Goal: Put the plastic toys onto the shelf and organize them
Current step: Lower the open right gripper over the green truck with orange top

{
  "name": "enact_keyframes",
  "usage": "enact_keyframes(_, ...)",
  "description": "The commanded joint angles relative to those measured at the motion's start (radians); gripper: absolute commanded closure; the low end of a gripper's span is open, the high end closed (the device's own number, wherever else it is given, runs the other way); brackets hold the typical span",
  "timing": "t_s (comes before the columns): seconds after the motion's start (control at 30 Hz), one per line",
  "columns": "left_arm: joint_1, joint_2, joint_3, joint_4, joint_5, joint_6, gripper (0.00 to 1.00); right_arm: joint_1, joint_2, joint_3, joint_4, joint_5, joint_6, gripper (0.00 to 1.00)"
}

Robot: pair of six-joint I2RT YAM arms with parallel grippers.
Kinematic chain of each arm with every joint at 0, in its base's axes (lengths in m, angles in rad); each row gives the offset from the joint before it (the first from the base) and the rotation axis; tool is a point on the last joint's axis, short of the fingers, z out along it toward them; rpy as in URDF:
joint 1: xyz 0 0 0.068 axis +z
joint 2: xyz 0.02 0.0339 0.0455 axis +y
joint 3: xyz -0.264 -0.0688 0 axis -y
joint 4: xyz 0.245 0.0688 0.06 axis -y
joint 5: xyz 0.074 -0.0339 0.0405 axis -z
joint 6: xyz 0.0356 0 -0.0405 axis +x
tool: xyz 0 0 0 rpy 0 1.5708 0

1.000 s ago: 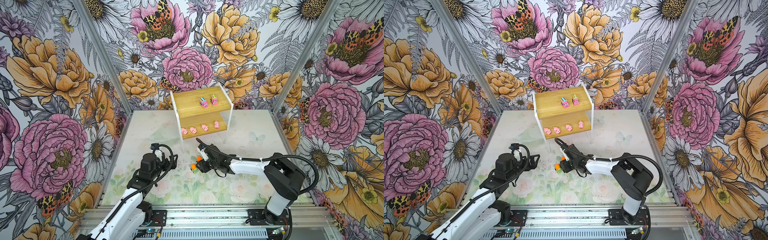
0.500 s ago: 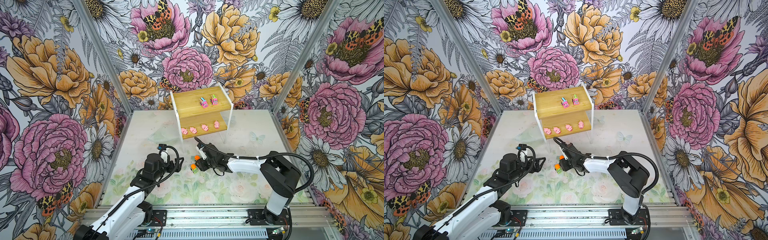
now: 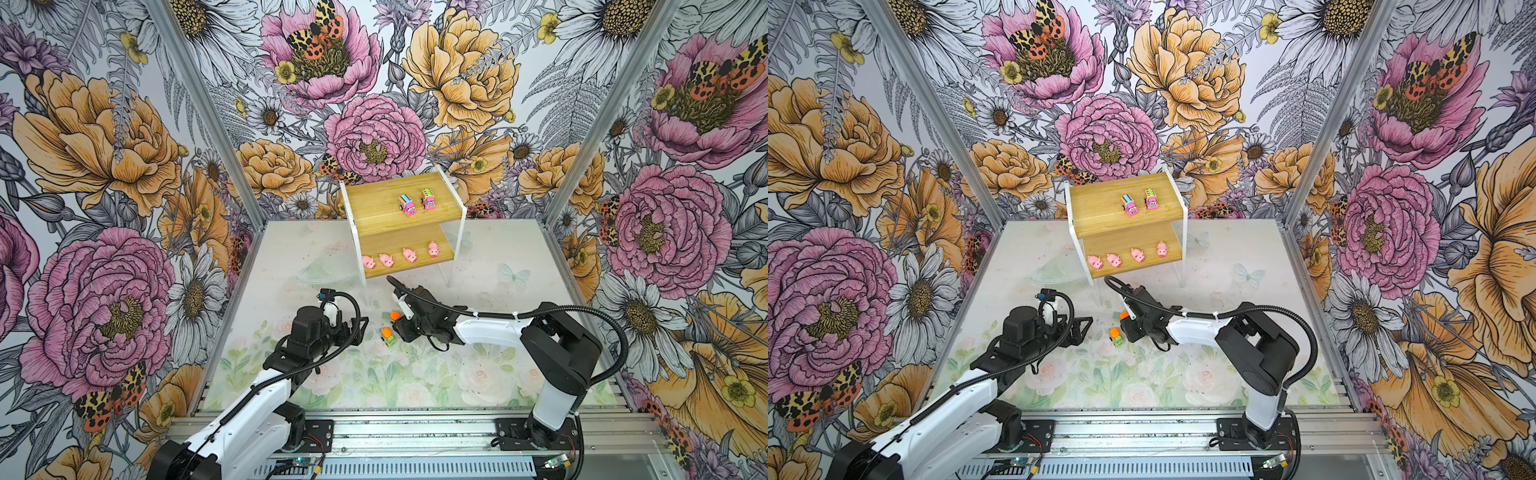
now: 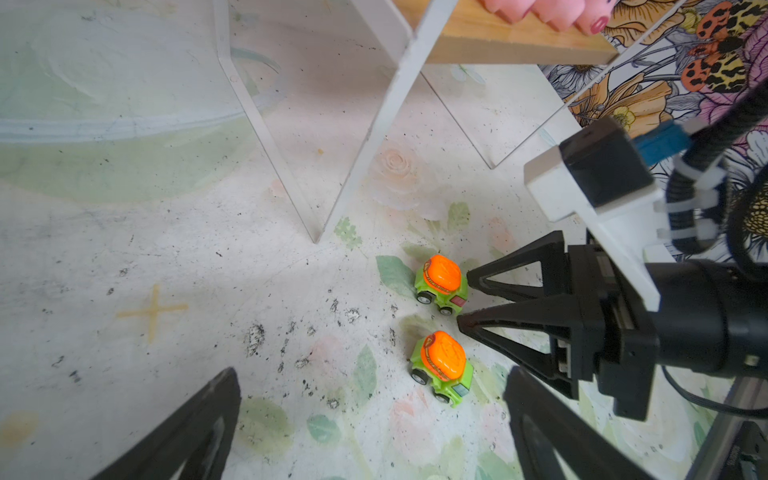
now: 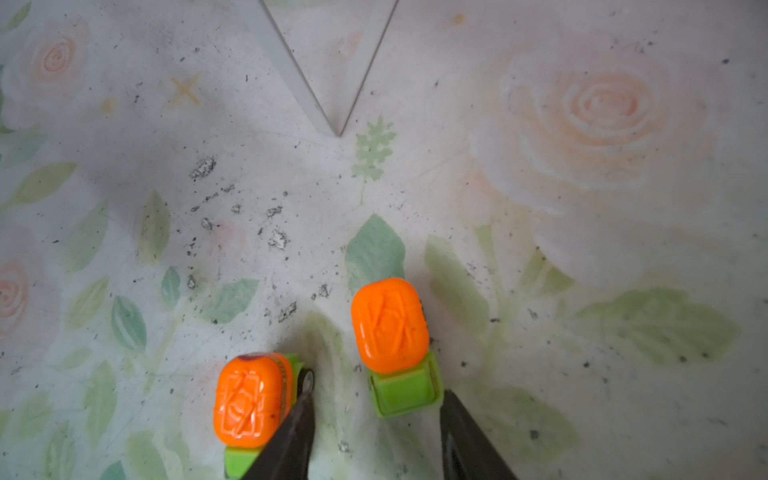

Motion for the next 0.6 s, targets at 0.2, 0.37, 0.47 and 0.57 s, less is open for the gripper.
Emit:
enact_keyframes(0.2,-0.005,0.004,0.010,0.018,-0.002,0.013,0.01,-0.020,0.048,0.056,-0.001,0.009,-0.054,0.50)
enact_keyframes(0.37,-0.005,0.006,0.011,0.017,-0.004,0.013,0.01,-0.022,0.088,0.081,-0.001,0.000,-0.059,0.51)
enact_keyframes(0.47,-0.005,0.010,0.013,0.016,-0.006,0.011,0.01,-0.023,0.101,0.089,-0.001,-0.001,-0.059,0.51)
enact_keyframes(0.57,-0.005,0.013,0.015,0.014,-0.009,0.011,0.01,-0.023,0.105,0.089,-0.001,-0.001,-0.061,0.55)
